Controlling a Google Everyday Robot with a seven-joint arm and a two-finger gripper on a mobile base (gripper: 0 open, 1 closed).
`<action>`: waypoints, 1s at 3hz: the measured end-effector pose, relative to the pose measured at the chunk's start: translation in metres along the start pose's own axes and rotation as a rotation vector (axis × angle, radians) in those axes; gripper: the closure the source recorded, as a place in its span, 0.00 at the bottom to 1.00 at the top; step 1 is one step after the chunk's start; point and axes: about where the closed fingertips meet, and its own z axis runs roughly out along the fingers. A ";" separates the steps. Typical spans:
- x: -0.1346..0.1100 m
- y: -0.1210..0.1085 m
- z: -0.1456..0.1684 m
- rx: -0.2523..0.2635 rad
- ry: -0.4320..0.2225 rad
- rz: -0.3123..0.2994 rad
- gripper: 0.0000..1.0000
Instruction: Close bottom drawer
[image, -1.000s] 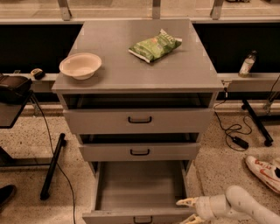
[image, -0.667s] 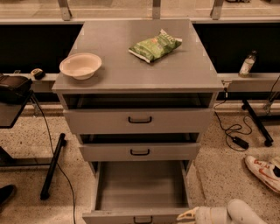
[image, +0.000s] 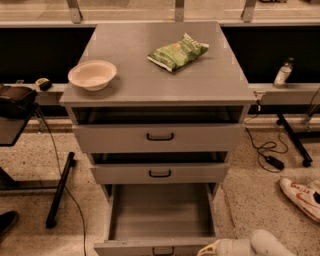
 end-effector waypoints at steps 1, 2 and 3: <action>0.028 0.018 0.024 0.019 0.112 0.044 1.00; 0.049 0.032 0.042 0.103 0.198 0.137 1.00; 0.064 0.032 0.060 0.199 0.207 0.210 1.00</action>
Offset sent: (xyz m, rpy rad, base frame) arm -0.0061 -0.0189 -0.1075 -0.2143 0.0044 -0.4383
